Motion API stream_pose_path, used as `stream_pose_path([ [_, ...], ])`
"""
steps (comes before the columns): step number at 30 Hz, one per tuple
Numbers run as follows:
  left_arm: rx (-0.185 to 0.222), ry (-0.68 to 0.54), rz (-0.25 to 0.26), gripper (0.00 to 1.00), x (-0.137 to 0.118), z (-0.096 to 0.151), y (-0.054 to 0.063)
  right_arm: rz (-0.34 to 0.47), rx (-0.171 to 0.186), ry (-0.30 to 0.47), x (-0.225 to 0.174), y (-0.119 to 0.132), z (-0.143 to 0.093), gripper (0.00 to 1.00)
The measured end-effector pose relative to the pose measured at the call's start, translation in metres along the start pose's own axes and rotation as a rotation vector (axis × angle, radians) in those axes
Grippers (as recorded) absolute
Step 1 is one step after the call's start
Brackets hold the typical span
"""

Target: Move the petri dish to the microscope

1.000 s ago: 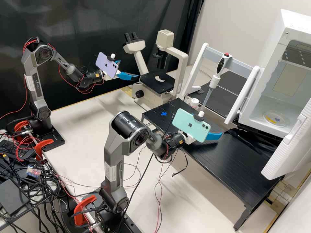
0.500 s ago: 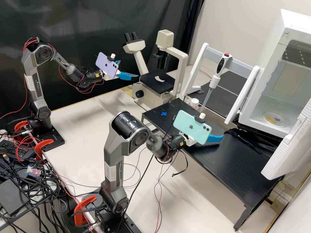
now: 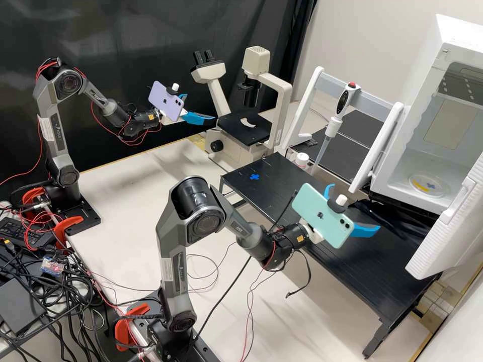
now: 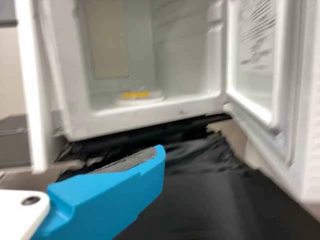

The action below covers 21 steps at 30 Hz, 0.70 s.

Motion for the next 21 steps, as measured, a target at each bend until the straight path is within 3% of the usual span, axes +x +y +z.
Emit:
stream_pose_path([
  [6, 0.000, 0.000, 0.000, 1.00, 0.000, 0.000, 0.000, 0.015, -0.009, -0.027, 0.036, 0.013, 0.002, 1.00],
  [13, 0.000, 0.000, 0.000, 1.00, 0.000, 0.000, 0.000, 0.029, 0.017, -0.101, 0.080, 0.026, 0.005, 1.00],
  [21, 0.000, 0.000, 0.000, 1.00, 0.000, 0.000, 0.000, 0.048, 0.035, -0.123, 0.118, 0.040, 0.002, 1.00],
])
